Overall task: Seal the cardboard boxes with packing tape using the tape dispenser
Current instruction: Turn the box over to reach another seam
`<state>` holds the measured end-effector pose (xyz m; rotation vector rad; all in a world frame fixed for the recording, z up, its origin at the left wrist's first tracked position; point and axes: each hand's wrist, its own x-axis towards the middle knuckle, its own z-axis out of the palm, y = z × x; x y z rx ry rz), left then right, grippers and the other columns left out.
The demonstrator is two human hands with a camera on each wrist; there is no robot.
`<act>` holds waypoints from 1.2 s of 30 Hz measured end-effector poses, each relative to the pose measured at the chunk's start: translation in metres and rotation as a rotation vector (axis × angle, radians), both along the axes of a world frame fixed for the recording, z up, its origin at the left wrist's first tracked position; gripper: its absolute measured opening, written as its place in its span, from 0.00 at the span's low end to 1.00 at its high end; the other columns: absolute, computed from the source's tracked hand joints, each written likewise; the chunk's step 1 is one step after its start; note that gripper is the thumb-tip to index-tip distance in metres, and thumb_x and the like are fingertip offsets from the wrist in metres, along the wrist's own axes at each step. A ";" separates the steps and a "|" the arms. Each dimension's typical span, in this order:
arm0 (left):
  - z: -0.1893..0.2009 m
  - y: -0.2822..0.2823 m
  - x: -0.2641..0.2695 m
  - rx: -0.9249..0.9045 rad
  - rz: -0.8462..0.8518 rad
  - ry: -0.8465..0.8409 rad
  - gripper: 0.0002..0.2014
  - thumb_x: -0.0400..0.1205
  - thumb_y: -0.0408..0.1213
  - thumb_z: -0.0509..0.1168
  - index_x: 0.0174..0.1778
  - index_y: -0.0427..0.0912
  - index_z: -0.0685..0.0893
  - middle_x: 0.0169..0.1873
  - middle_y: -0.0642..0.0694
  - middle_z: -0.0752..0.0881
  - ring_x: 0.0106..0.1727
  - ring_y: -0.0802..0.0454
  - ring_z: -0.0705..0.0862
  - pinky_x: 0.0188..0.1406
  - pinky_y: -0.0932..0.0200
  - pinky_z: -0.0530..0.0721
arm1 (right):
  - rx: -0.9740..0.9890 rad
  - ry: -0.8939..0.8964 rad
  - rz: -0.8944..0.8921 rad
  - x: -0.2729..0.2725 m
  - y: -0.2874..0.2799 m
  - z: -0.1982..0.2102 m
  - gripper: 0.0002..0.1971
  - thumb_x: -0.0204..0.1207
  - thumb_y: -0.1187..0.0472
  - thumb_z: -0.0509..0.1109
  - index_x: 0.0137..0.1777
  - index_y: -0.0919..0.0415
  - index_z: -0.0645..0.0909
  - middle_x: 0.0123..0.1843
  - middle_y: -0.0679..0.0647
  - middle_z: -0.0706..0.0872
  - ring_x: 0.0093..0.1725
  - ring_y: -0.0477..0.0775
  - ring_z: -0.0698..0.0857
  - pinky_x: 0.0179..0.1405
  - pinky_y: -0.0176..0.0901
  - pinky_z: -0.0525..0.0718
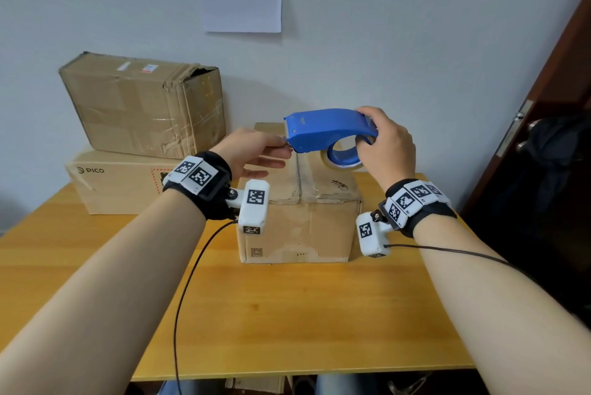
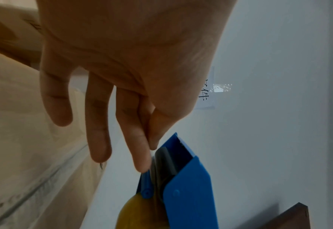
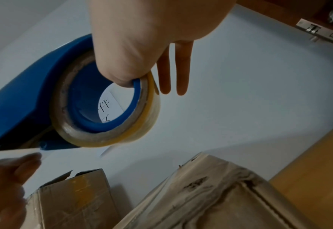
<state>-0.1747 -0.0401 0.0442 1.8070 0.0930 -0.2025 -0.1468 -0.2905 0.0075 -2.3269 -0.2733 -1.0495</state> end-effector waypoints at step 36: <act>-0.038 0.031 -0.005 0.116 0.092 -0.212 0.14 0.84 0.52 0.69 0.49 0.45 0.93 0.41 0.50 0.94 0.50 0.54 0.92 0.66 0.44 0.82 | 0.334 -0.016 -0.036 0.004 -0.032 -0.039 0.25 0.77 0.72 0.71 0.71 0.51 0.82 0.67 0.48 0.87 0.65 0.54 0.85 0.59 0.48 0.88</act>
